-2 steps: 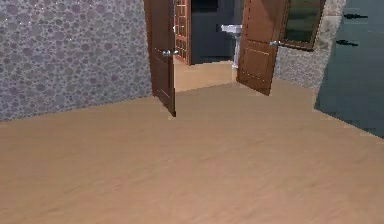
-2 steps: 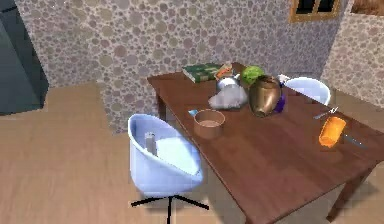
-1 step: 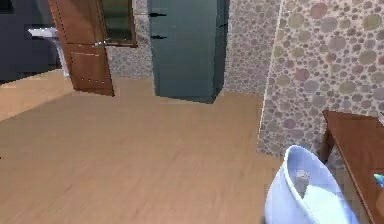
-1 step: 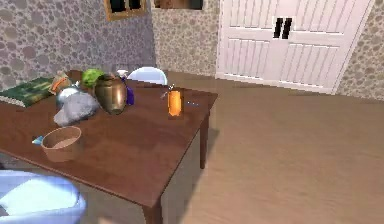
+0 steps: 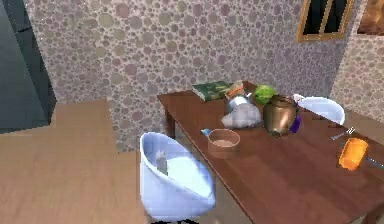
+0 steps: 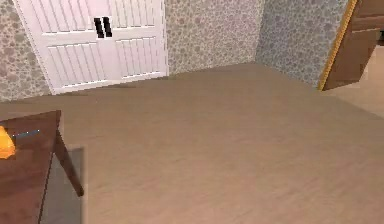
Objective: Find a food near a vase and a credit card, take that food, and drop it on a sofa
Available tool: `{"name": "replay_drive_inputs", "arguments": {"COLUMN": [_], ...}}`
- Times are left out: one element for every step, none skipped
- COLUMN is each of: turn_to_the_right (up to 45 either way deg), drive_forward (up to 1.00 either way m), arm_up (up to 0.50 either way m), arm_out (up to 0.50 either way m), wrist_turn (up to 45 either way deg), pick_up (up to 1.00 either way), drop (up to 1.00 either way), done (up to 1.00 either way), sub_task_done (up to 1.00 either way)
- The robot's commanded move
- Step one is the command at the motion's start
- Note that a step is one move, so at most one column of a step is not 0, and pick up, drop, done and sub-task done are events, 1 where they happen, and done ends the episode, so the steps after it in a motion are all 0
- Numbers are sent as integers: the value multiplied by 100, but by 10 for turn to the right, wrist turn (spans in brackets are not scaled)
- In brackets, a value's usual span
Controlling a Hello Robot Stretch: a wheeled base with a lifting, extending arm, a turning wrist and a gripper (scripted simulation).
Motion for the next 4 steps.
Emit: {"name": "replay_drive_inputs", "arguments": {"turn_to_the_right": [450, 420, 0, -180], "drive_forward": [0, 0, 70, 0], "arm_up": [0, 0, 0, 0], "arm_out": [0, 0, 0, 0], "wrist_turn": [0, 0, 0, 0], "pick_up": [0, 0, 0, 0], "drop": [0, 0, 0, 0], "done": [0, 0, 0, 0], "sub_task_done": [0, 0, 0, 0]}}
